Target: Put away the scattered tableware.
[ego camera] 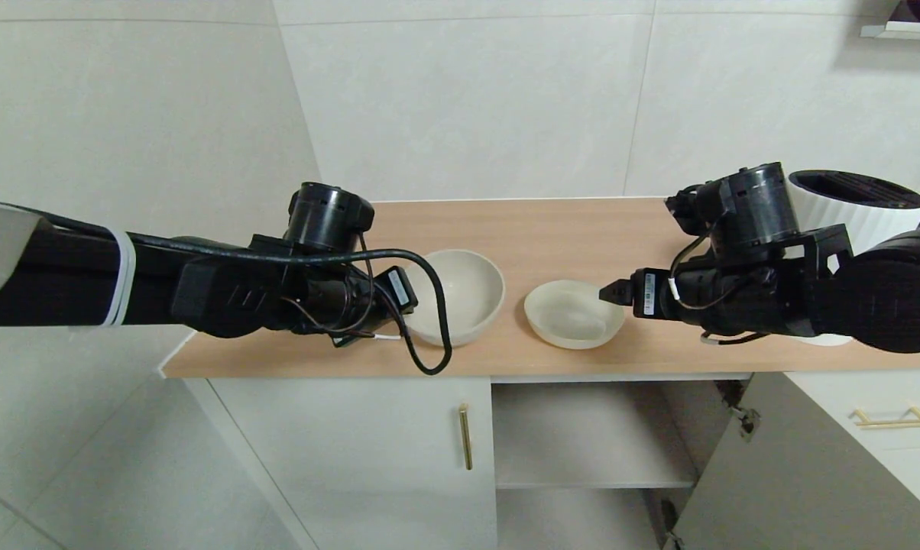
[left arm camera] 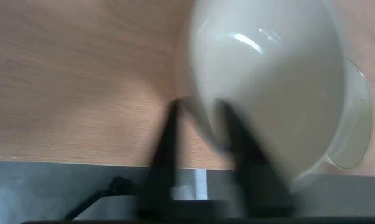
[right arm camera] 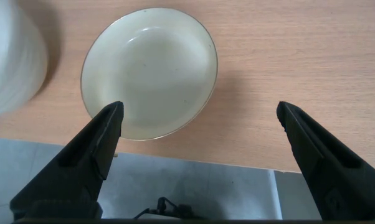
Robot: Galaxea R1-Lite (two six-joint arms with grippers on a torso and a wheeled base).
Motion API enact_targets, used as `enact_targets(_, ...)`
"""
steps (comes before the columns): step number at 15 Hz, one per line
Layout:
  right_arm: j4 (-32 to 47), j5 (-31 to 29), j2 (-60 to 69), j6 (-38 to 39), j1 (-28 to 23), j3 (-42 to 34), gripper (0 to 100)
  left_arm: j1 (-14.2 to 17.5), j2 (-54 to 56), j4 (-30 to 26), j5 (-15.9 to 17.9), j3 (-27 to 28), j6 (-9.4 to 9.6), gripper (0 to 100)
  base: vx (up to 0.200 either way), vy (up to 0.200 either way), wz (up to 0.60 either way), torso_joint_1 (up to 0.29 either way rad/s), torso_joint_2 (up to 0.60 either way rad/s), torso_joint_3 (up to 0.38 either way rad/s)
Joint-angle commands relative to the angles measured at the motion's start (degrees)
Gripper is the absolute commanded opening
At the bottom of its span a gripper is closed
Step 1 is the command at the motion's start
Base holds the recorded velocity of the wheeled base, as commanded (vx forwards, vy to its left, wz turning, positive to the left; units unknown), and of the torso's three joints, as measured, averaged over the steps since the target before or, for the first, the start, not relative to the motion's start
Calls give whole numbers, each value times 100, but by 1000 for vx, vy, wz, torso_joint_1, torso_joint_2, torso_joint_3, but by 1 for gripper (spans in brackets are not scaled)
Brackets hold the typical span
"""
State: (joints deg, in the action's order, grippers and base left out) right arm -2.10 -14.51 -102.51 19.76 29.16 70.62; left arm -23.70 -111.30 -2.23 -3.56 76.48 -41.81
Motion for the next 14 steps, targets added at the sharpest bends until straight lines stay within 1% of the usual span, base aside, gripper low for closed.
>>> enact_targets(1,-1,0,21,-7,2,-4,100,-3,29,-5,-4,-2,-2,0,0,0,0,0,0,0)
enact_targets(7,-1,-35,-155,-7,20,31,100,-3,126,-14,-4,-19,-2,0,0,0,0,0,0,0)
enact_targets(11,-10,-536,-665,-16,55,171,100,-3,232,-23,-13,-55,-2,0,0,0,0,0,0,0)
enact_targets(14,-54,-720,-946,-7,46,303,100,-3,240,-23,-4,-63,-2,0,0,0,0,0,0,0)
